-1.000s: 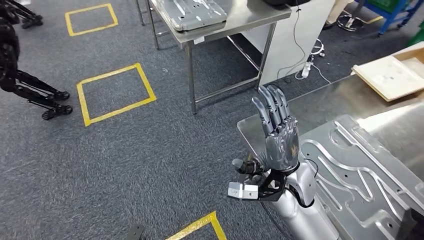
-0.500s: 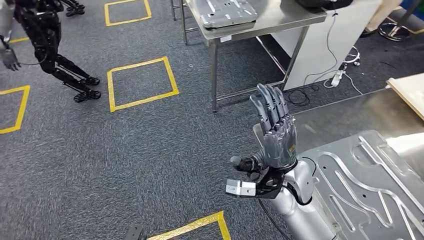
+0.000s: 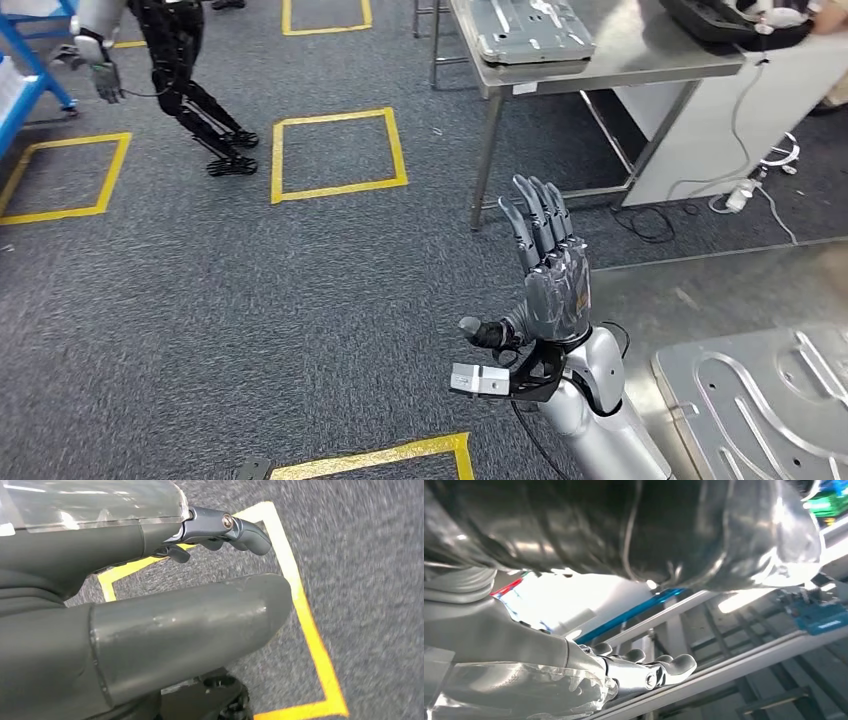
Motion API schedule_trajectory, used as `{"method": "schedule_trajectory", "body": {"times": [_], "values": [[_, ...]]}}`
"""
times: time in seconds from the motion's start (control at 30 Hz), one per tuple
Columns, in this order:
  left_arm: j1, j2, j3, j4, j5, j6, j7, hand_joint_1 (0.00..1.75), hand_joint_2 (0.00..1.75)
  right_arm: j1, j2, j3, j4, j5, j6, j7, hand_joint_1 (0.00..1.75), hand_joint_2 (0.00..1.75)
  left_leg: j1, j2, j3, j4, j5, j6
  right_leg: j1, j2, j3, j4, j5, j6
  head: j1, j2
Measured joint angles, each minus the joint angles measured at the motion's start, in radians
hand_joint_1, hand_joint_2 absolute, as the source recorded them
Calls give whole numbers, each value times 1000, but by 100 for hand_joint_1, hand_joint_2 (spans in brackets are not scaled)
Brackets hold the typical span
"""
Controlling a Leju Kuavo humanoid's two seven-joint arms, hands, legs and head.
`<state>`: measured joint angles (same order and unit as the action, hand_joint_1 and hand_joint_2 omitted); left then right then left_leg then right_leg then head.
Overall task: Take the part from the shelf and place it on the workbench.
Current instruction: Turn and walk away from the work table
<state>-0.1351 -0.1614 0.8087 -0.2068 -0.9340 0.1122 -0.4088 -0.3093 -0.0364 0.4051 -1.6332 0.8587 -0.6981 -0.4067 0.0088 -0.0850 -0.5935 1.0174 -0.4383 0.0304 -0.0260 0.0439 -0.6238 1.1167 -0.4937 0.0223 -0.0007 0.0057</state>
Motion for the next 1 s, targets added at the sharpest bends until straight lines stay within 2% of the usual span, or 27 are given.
{"method": "schedule_trajectory", "body": {"times": [0.03,0.07,0.13,0.17,0.23,0.27,0.3,0.33,0.37,0.4,0.43,0.47,0.5,0.53,0.57,0.6,0.67,0.73,0.8,0.83,0.87,0.9,0.93,0.97,1.0], "values": [[-2,1,2,0,2,5,1,0,0,-2,0,0,1,0,0,0,0,0,0,-11,-6,6,-2,-6,-3,18,19,-44,15,0,0,0],[-2,1,5,0,3,9,3,0,0,-4,1,0,3,0,0,-1,0,0,0,-21,-11,10,-2,-13,-3,30,27,-66,17,-2,0,0],[-1,4,10,0,8,13,4,0,0,-12,5,0,7,0,2,-1,0,0,4,-40,-20,9,1,-26,1,17,28,-69,16,-12,0,0],[1,5,12,0,10,13,3,0,0,-17,8,1,9,0,3,-1,0,0,4,-35,-22,13,-1,-31,1,7,31,-72,18,-19,-1,0],[2,7,14,0,13,9,0,0,0,-27,15,3,13,-1,5,-2,0,0,3,8,-45,63,-31,-39,1,-18,37,-80,20,-33,-1,0],[2,7,15,0,14,7,-1,0,0,-29,17,4,15,-2,5,-2,0,0,2,40,-70,117,-60,-41,4,-32,39,-81,20,-38,-2,0],[1,6,16,0,15,5,-1,0,0,-29,17,4,17,-4,5,-2,0,0,2,61,-103,185,-93,-44,7,-46,40,-82,19,-42,-2,0],[2,5,17,0,17,4,0,0,0,-29,17,4,20,-6,5,-2,0,0,3,72,-134,248,-118,-45,10,-60,40,-82,18,-44,-2,0],[5,5,18,0,19,4,2,0,0,-30,17,5,23,-9,5,-2,0,0,4,76,-153,289,-129,-45,13,-74,40,-81,17,-45,-2,0],[10,4,20,0,20,4,5,0,0,-31,17,6,25,-11,6,-2,0,0,4,78,-153,293,-120,-43,15,-86,41,-81,16,-46,-2,0],[15,4,21,0,21,4,7,0,0,-32,17,6,27,-12,6,-2,0,0,3,81,-133,256,-95,-39,17,-97,42,-81,14,-46,-2,0],[19,5,23,0,22,4,8,0,0,-35,17,7,29,-12,6,-2,0,0,1,91,-95,188,-61,-33,18,-107,44,-81,13,-45,-2,0],[21,5,24,0,23,4,9,0,0,-38,17,7,29,-13,6,-2,0,0,-4,113,-56,114,-37,-25,20,-117,47,-81,11,-44,-2,0],[21,5,25,0,23,4,10,0,0,-41,17,7,29,-13,5,-2,0,0,-10,131,-25,56,-19,-17,22,-126,48,-81,10,-41,-2,0],[22,6,25,0,23,4,12,0,0,-44,17,7,29,-14,5,-2,0,0,-16,144,-8,20,-12,-11,24,-134,50,-82,8,-37,-2,0],[22,6,26,0,23,4,15,0,0,-45,16,7,29,-14,4,-2,0,0,-20,148,-4,9,-14,-7,25,-142,51,-82,7,-33,-2,0],[26,6,28,0,21,3,20,0,0,-46,15,8,29,-14,3,-2,0,0,-18,127,-3,1,-7,-1,24,-154,55,-84,4,-22,-2,0],[28,6,31,0,18,2,23,0,0,-49,13,8,29,-15,1,-2,0,0,-11,108,2,-12,1,9,21,-120,47,-56,-21,-11,-1,0],[23,6,32,0,17,2,24,0,0,-48,9,7,29,-15,0,-2,0,0,-8,89,4,-17,7,16,18,-66,1,46,-80,-7,-1,0],[20,6,33,0,16,2,23,0,0,-46,6,7,30,-15,0,-2,0,0,-8,78,3,-17,7,18,18,-54,-32,113,-111,-6,-1,0],[18,6,33,0,17,1,23,0,0,-43,4,8,30,-15,0,-2,0,0,-8,66,2,-16,7,19,18,-49,-60,168,-128,-5,-1,0],[18,6,34,0,16,1,23,0,0,-41,2,8,31,-15,0,-2,0,0,-8,54,2,-14,7,18,17,-47,-76,194,-126,-4,-1,0],[17,6,34,0,16,0,22,0,0,-40,0,8,31,-15,0,-2,0,0,-8,42,2,-12,6,18,16,-46,-75,183,-105,-4,-1,0],[17,6,35,0,16,-1,22,0,0,-40,-1,8,32,-15,0,-2,0,0,-7,29,2,-9,5,16,14,-43,-55,135,-68,-5,-1,0],[15,6,35,0,15,-1,21,0,0,-41,-3,8,32,-15,0,-2,0,0,-6,17,1,-5,3,13,11,-30,-26,64,-29,-6,-1,0]]}}
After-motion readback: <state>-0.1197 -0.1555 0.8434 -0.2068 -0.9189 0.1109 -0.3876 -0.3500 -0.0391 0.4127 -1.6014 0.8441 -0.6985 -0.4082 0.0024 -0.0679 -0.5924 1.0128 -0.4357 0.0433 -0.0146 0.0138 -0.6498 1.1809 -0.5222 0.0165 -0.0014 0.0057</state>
